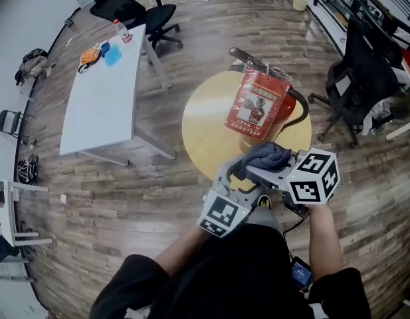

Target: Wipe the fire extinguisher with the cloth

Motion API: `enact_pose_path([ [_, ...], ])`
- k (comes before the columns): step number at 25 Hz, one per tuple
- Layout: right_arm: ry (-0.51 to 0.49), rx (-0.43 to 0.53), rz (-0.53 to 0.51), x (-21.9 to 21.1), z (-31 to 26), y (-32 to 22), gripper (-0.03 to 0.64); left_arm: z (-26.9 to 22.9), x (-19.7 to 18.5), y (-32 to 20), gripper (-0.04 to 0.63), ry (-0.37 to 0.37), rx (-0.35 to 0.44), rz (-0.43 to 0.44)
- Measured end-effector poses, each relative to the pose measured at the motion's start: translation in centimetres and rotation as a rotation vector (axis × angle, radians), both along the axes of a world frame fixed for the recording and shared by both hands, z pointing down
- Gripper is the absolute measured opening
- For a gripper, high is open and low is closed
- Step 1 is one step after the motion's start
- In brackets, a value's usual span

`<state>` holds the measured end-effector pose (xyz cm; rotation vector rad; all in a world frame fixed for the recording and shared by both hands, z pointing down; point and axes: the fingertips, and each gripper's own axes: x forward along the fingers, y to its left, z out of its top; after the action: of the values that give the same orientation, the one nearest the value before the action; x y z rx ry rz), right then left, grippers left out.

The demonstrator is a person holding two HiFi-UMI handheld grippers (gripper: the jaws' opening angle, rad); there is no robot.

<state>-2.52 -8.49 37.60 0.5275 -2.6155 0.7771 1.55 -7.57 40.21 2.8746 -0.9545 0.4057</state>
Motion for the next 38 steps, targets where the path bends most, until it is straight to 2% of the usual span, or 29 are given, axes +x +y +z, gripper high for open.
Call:
enact_pose_path([
  [2,0.011,0.008,0.047,0.4,0.0,-0.4,0.112,0.4,-0.3,-0.4,0.223,-0.034,-0.019,-0.035],
  [4,-0.030,-0.019,0.069,0.9,-0.5,-0.7,0.125,0.3,-0.7,-0.8,0.167,-0.015,-0.033,-0.064],
  [6,-0.074,-0.026,0.093,1.6,-1.1,-1.1,0.168,0.0,-1.4,-1.5,0.147,0.040,-0.062,-0.118],
  [8,-0.142,-0.011,0.144,2.1,-1.8,-1.6,0.194,-0.6,-1.9,-2.0,0.140,0.041,-0.041,-0.161],
  [11,-0.315,0.029,0.283,1.7,-2.7,-2.4,0.195,-1.0,-1.2,-1.9,0.140,0.016,-0.009,-0.157],
  [13,-0.336,0.070,0.376,2.2,-2.4,-2.7,0.159,-0.6,-0.7,-1.7,0.140,0.036,-0.040,-0.147],
  [15,-0.310,0.116,0.444,3.4,-2.4,-3.0,0.130,-0.5,-0.4,-1.5,0.143,0.046,-0.038,-0.131],
  [18,-0.276,0.218,0.597,7.1,-4.2,-4.3,0.114,-0.7,-1.2,-1.4,0.172,0.046,0.034,-0.147],
  [20,-0.198,0.295,0.680,10.0,-5.5,-5.8,0.112,-0.7,-2.2,-1.4,0.176,0.063,0.048,-0.165],
  [23,0.035,0.404,0.654,10.6,-5.4,-7.6,0.112,-0.5,-3.2,-1.5,0.176,0.116,0.019,-0.190],
  [26,0.155,0.429,0.628,10.1,-2.1,-7.6,0.112,-0.3,-3.1,-1.4,0.176,0.133,0.011,-0.192],
  [28,0.177,0.375,0.628,10.0,1.5,-7.6,0.112,-0.3,-2.9,-1.2,0.175,0.133,0.010,-0.186],
  [30,0.155,0.345,0.632,10.0,2.5,-7.5,0.112,-0.3,-2.9,-1.2,0.173,0.135,0.010,-0.196],
  [31,0.137,0.369,0.631,9.8,1.2,-7.2,0.112,-0.4,-3.1,-1.2,0.158,0.135,0.011,-0.208],
  [35,0.115,0.596,0.598,8.6,-7.9,-6.3,0.114,-1.5,-4.3,-1.6,0.076,0.171,0.035,-0.273],
  [38,0.161,0.645,0.598,8.4,-7.9,-6.6,0.114,-1.9,-5.4,-1.9,0.043,0.207,0.033,-0.326],
])
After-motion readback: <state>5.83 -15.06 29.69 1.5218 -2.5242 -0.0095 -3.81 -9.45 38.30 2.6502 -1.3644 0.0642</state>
